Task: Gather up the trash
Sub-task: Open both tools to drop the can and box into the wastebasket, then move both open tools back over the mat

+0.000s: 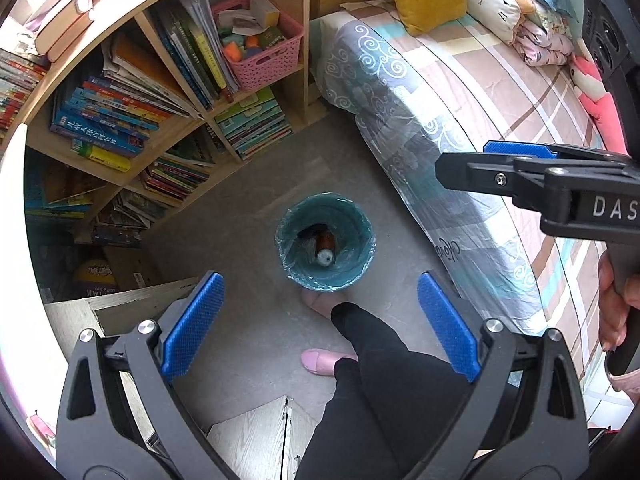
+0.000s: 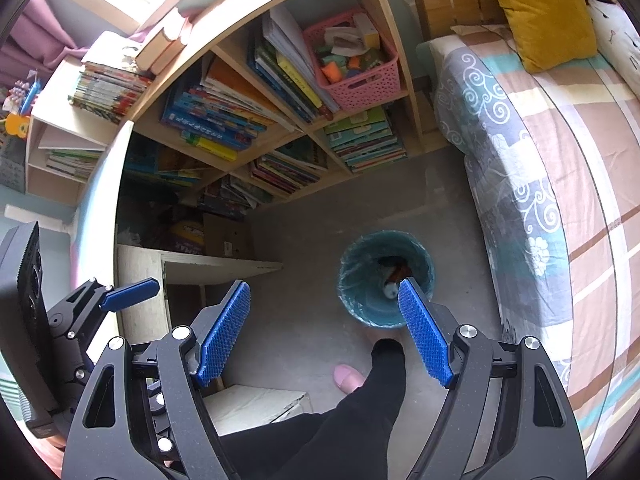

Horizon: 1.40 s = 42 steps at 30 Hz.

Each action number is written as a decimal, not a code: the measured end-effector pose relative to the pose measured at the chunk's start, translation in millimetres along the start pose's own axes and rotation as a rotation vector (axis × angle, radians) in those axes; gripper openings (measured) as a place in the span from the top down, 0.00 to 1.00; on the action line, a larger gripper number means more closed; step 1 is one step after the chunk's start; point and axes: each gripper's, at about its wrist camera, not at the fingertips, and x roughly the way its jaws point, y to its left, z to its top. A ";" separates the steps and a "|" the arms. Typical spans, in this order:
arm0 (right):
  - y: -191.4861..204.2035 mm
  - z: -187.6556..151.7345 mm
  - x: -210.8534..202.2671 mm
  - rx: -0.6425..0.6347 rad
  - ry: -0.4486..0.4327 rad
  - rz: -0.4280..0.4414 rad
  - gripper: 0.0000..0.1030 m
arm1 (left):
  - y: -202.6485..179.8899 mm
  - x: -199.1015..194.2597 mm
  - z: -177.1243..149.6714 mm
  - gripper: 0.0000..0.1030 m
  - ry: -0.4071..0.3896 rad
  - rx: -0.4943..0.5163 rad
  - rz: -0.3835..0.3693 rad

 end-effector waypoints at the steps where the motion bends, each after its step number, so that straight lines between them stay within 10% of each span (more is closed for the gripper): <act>1: 1.8 0.1 -0.4 -0.004 -0.001 0.002 0.25 | 2.4 -3.1 -1.1 0.08 -0.007 -0.007 0.004; 19: 129.0 21.7 8.7 -0.326 0.012 0.114 0.25 | 95.5 -79.8 -59.4 0.08 -0.151 -0.296 0.134; 42: 333.0 -40.6 40.5 -0.868 0.156 0.319 0.18 | 183.0 -181.0 -239.5 0.08 -0.303 -0.855 0.402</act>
